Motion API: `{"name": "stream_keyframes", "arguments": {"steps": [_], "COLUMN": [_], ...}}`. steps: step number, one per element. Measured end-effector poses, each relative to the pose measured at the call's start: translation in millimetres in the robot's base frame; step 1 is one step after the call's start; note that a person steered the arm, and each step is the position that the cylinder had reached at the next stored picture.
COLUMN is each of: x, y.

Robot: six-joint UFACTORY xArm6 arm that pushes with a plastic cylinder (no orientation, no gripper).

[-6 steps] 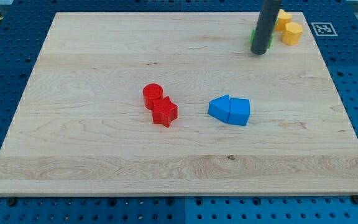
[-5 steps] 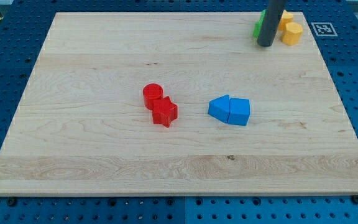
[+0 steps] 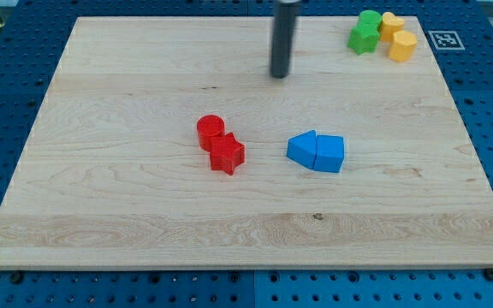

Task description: Move the red star closer to the blue triangle

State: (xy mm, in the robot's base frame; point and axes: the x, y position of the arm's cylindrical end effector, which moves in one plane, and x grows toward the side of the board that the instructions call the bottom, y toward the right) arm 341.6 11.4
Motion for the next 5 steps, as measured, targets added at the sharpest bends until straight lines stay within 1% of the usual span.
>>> {"name": "stream_keyframes", "arguments": {"steps": [1,2,3,4,5], "x": [49.1,110.0,153.8,160.5,135.3], "y": [-67.6,-110.9,-108.5,-66.7,-24.8]}}
